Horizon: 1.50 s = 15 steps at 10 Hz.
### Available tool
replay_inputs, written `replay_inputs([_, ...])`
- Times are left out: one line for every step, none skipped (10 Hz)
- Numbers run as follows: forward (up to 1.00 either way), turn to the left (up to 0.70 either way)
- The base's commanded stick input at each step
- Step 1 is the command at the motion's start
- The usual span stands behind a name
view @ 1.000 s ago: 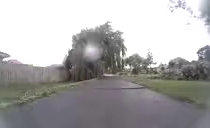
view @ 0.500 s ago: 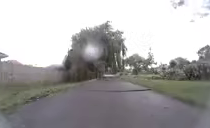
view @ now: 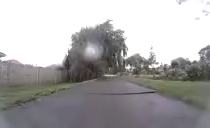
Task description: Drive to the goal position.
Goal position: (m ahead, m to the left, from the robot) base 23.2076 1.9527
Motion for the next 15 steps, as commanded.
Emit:
replay_inputs([0.85,0.0])
replay_inputs([0.85,0.0])
replay_inputs([0.85,0.0])
replay_inputs([0.85,0.0])
replay_inputs([0.85,0.0])
replay_inputs([0.85,0.0])
replay_inputs([0.85,0.0])
replay_inputs([0.85,0.0])
replay_inputs([0.85,0.0])
replay_inputs([0.85,0.0])
replay_inputs([0.85,0.0])
replay_inputs([0.85,0.0])
replay_inputs([0.85,0.0])
replay_inputs([0.85,0.0])
replay_inputs([0.85,0.0])
